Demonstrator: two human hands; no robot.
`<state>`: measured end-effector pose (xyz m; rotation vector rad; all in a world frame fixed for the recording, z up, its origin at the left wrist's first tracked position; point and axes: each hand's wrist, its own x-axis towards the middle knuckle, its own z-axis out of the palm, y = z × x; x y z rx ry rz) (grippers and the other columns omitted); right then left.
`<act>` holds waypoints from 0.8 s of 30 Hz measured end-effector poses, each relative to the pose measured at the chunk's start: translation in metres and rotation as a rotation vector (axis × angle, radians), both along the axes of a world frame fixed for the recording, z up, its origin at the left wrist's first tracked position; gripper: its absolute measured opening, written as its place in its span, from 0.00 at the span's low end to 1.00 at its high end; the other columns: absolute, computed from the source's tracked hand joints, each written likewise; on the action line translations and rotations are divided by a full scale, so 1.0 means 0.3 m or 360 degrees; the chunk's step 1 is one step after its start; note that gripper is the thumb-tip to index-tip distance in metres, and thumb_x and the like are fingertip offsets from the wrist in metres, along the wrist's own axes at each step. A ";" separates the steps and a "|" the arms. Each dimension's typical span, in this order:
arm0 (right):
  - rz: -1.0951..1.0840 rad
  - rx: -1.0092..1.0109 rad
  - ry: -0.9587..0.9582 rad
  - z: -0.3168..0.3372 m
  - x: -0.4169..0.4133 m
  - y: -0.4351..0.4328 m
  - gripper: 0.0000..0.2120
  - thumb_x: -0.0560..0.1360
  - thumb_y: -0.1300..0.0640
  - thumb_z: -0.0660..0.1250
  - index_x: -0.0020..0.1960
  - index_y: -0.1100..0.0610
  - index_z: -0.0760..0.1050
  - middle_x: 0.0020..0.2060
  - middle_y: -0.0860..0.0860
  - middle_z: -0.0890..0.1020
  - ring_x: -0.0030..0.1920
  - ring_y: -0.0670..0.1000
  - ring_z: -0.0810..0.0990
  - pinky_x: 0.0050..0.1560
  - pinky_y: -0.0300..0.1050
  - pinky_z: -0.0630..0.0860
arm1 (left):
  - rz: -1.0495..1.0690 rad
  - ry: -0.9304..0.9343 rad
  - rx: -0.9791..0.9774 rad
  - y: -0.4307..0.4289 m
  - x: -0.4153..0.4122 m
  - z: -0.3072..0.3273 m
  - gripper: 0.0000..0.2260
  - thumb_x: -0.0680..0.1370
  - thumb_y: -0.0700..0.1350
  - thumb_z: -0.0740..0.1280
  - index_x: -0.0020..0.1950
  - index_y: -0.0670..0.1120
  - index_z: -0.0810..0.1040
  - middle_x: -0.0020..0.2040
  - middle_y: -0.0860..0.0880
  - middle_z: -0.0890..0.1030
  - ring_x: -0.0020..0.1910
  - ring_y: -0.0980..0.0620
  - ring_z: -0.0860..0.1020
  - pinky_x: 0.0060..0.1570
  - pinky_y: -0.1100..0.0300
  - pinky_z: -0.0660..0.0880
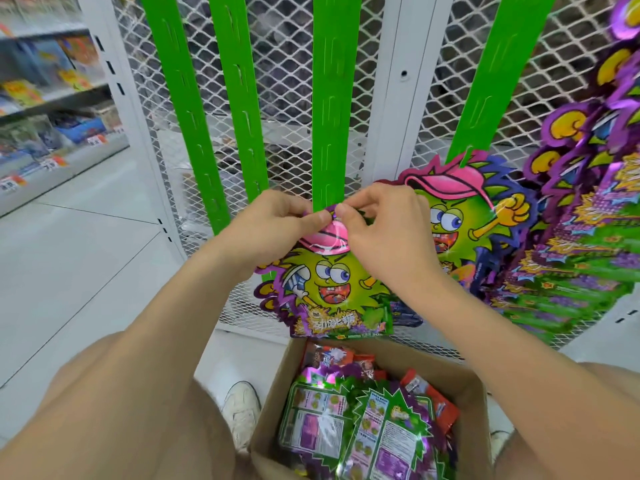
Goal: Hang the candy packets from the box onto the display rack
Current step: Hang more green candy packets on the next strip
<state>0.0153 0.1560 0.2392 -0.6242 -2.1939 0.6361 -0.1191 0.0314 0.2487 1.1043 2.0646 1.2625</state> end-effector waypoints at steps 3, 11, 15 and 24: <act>0.0001 0.0042 -0.0072 0.004 0.000 0.024 0.06 0.76 0.50 0.75 0.44 0.51 0.84 0.35 0.42 0.83 0.42 0.50 0.81 0.56 0.48 0.73 | 0.0024 -0.0031 -0.0005 0.014 0.008 -0.007 0.12 0.82 0.52 0.73 0.49 0.44 0.88 0.47 0.38 0.88 0.50 0.32 0.85 0.58 0.37 0.80; 0.0131 0.0514 -0.0355 -0.047 0.035 0.077 0.08 0.81 0.49 0.71 0.52 0.53 0.82 0.41 0.53 0.87 0.45 0.60 0.84 0.49 0.56 0.81 | 0.0125 0.0998 0.0013 0.044 0.007 -0.055 0.03 0.80 0.44 0.73 0.54 0.48 0.83 0.46 0.52 0.87 0.47 0.47 0.85 0.51 0.50 0.80; 0.0239 0.0389 -0.0277 -0.001 0.093 0.103 0.05 0.79 0.54 0.70 0.50 0.53 0.84 0.37 0.48 0.86 0.40 0.53 0.84 0.52 0.55 0.82 | 0.0201 0.1182 0.0031 0.045 0.020 -0.106 0.21 0.79 0.40 0.74 0.70 0.47 0.74 0.60 0.45 0.83 0.59 0.41 0.80 0.57 0.43 0.77; 0.0868 0.0447 -0.1930 -0.164 0.258 0.138 0.16 0.82 0.47 0.65 0.61 0.57 0.80 0.46 0.52 0.84 0.44 0.52 0.79 0.49 0.50 0.78 | 0.0064 0.1264 -0.0373 0.061 0.253 -0.339 0.13 0.74 0.39 0.71 0.56 0.48 0.74 0.52 0.46 0.80 0.50 0.39 0.79 0.46 0.44 0.77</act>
